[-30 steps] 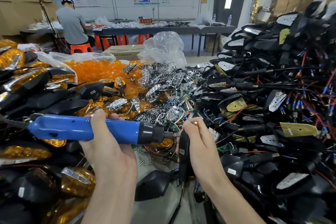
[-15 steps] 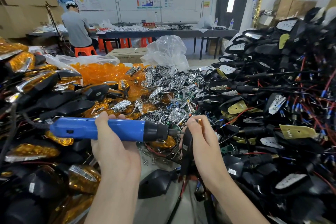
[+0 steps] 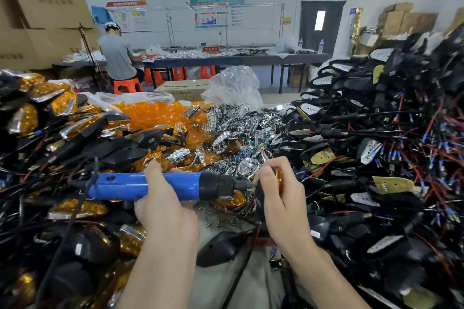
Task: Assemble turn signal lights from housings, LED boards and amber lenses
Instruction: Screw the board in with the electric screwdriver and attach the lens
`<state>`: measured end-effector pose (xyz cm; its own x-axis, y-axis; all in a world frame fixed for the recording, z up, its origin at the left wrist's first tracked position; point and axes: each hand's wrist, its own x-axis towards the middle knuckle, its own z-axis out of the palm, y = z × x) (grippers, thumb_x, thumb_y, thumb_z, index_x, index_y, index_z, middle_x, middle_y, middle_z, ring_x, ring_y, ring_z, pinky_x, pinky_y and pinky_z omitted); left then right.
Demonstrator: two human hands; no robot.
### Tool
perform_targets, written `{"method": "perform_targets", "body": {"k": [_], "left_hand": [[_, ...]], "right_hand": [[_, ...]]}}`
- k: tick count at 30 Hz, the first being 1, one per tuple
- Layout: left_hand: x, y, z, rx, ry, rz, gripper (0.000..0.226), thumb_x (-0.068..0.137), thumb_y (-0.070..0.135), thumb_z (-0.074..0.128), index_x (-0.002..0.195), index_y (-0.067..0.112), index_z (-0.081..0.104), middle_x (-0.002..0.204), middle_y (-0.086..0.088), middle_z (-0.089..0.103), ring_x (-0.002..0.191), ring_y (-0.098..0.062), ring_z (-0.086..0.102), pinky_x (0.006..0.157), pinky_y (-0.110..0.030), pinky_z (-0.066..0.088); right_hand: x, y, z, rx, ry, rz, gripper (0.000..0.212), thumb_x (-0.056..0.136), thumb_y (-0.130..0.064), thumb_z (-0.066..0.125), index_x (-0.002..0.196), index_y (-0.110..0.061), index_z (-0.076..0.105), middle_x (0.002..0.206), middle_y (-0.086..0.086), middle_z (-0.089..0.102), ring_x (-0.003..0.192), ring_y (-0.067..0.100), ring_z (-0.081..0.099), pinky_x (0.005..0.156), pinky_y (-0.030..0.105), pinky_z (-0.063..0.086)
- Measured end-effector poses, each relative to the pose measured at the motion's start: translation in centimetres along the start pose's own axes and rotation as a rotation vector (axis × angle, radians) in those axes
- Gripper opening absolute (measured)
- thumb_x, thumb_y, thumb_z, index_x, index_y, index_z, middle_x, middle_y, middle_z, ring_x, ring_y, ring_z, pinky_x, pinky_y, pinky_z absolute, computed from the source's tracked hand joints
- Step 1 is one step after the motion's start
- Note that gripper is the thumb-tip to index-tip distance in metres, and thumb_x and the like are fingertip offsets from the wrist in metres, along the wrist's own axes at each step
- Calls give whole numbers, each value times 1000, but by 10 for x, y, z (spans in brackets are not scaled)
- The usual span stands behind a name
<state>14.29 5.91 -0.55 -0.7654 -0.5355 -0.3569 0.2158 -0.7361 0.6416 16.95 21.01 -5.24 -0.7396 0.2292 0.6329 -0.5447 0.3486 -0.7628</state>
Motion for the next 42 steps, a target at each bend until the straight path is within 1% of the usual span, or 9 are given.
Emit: {"method": "perform_targets", "body": {"k": [5,11,15,19,24,28,32,36,42], "left_hand": [[-3,23,0,22,-6,-125,33,92,28,67,118,17,51,106,-2,67,82,-14,70,81,-36,60],[-7,49,7,16,76,-113,27,88,35,68,100,25,45,93,6,63,77,-14,66,66,-32,56],[-21,20,11,81,22,-272,37,96,35,55,126,16,47,119,-4,59,98,-25,60,88,-41,52],[-29,-10,14,126,-26,-382,31,105,25,42,129,6,39,144,-16,45,118,-26,50,92,-30,40],[-43,-3,-10,206,-177,-587,11,95,6,45,84,9,44,88,-11,49,78,-27,53,70,-40,46],[-43,22,-32,494,-443,-719,31,97,23,46,117,1,54,114,-24,63,100,-33,60,84,-39,50],[-40,50,-40,873,-710,-470,48,102,48,40,102,9,68,93,-13,76,75,-26,68,67,-33,55],[-35,95,-31,906,-988,129,35,102,48,43,105,22,66,66,10,62,51,-8,52,47,-22,44],[-2,161,22,1036,-936,849,26,104,35,42,95,24,64,56,17,49,44,-2,40,43,-19,31]], "right_hand": [[-1,-17,-13,-105,-6,-99,14,101,-51,41,94,-42,49,73,-11,57,56,9,51,54,12,33],[10,-51,-44,106,151,-21,21,99,-51,41,93,-34,53,78,7,57,61,25,52,54,45,47],[9,-82,-33,231,-11,83,31,87,-59,36,103,-41,55,85,-11,63,72,1,59,64,19,51],[7,-100,-24,251,-81,69,27,93,-59,42,109,-45,58,86,-22,59,77,-4,56,69,9,45],[9,-107,-6,296,5,134,20,92,-54,53,105,-44,63,94,-19,65,89,1,61,86,25,51],[15,-109,22,299,112,175,24,99,-57,45,109,-41,59,96,-22,65,87,-6,60,77,13,44],[31,-121,52,386,248,226,25,108,-48,38,104,-31,56,84,-19,62,67,-12,56,56,3,41],[62,-143,72,641,303,354,32,107,-51,37,113,-28,59,93,-10,68,92,7,66,78,25,49],[108,-174,94,960,116,368,38,108,-49,37,105,-18,58,83,-1,72,84,16,71,88,38,58]]}}
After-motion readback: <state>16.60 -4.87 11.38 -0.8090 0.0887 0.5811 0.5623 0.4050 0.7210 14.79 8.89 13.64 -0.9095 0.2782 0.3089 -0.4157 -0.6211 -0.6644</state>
